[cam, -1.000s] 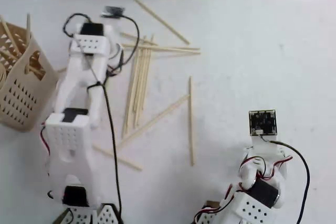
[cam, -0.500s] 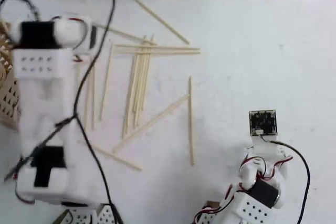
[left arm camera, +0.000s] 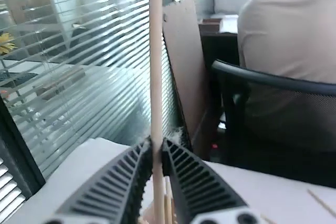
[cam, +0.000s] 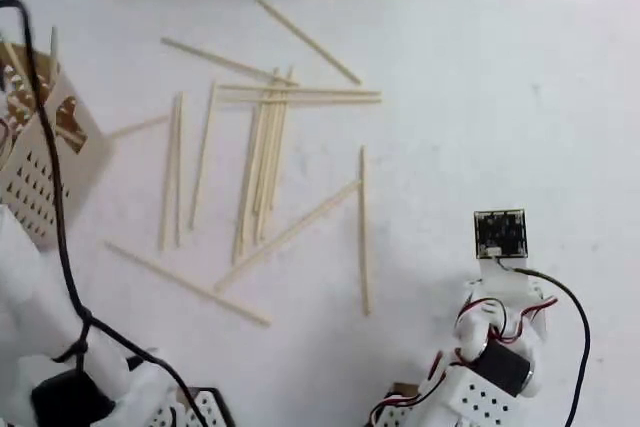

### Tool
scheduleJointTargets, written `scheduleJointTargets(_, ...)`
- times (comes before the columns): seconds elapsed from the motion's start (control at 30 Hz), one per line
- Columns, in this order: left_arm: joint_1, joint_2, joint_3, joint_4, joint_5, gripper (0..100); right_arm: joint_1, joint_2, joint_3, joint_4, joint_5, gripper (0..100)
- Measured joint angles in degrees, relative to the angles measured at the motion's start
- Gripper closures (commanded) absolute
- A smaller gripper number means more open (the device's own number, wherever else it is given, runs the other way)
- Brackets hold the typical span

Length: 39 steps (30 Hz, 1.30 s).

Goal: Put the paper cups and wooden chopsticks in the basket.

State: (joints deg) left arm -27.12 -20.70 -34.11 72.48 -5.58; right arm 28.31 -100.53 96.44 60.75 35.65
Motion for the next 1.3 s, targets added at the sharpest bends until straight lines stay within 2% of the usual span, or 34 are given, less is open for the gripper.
scheduleJointTargets(0.23,-4.0,-0.2,14.2,-18.6,3.9,98,0.0,0.0,0.0,0.0,0.0,95.4)
scheduleJointTargets(0.57,-5.8,-0.2,31.4,-34.5,3.9,98,0.0,0.0,0.0,0.0,0.0,95.4)
scheduleJointTargets(0.83,-6.2,-0.2,37.6,-37.1,2.2,98,0.0,0.0,0.0,0.0,0.0,95.4)
scheduleJointTargets(1.0,-6.2,-0.1,40.4,-41.9,1.8,98,0.0,0.0,0.0,0.0,0.0,95.4)
scheduleJointTargets(1.17,-6.2,-0.1,40.9,-42.8,1.8,89,0.0,0.0,0.0,0.0,0.0,95.4)
scheduleJointTargets(1.3,-6.2,-0.1,40.9,-42.8,1.8,91,0.0,0.0,0.0,0.0,0.0,95.4)
